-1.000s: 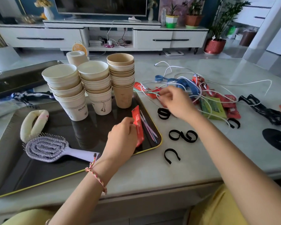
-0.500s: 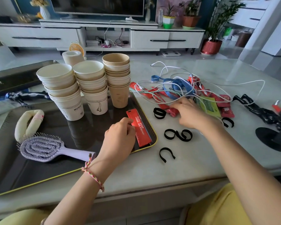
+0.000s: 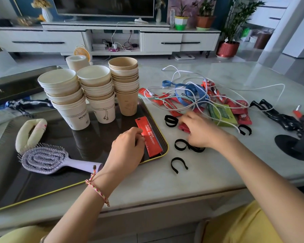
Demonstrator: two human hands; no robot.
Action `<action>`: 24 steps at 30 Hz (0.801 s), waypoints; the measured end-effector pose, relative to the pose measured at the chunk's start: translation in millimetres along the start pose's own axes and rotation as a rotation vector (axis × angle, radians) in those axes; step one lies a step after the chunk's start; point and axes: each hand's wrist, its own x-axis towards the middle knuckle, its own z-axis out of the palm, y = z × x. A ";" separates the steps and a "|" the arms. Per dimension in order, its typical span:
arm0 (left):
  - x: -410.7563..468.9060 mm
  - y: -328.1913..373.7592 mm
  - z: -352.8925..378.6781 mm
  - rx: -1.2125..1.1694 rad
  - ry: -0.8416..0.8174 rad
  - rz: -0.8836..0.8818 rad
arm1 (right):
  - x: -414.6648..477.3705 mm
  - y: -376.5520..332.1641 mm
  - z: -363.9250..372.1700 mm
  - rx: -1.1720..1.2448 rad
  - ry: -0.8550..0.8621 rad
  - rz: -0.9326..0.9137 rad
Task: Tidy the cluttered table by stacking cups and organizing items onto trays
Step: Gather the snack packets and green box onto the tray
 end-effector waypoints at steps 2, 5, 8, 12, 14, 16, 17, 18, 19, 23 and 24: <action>0.7 0.0 0.0 0.004 0.005 0.003 | -3.9 3.4 0.0 0.122 -0.019 0.020; 1.3 0.9 0.4 0.010 -0.005 0.000 | -6.4 10.4 -1.3 0.169 0.041 0.031; 1.9 2.0 0.7 0.025 -0.007 0.005 | -8.2 10.4 -0.8 0.107 0.073 0.027; 2.0 2.1 1.7 0.038 0.000 0.010 | -11.5 7.6 -0.3 0.155 0.023 0.049; 2.5 1.2 2.0 0.052 0.012 0.011 | -11.8 6.4 0.8 0.190 0.000 0.078; 2.5 0.6 2.4 0.056 0.009 0.011 | -11.7 4.9 1.8 0.208 0.035 0.098; 2.6 0.4 2.5 0.056 0.006 0.011 | -11.7 3.9 1.5 0.206 0.055 0.105; 2.5 0.0 2.5 0.055 0.004 0.012 | -11.9 2.6 1.0 0.203 0.070 0.109; 2.5 -0.3 2.5 0.053 0.006 0.013 | -12.3 1.5 0.5 0.204 0.080 0.114; 2.5 -2.6 2.9 0.034 0.032 0.031 | -15.3 -3.5 -4.8 0.155 0.108 0.162; 2.7 -3.4 3.1 0.021 0.038 0.035 | -16.1 -3.4 -8.4 0.114 0.146 0.174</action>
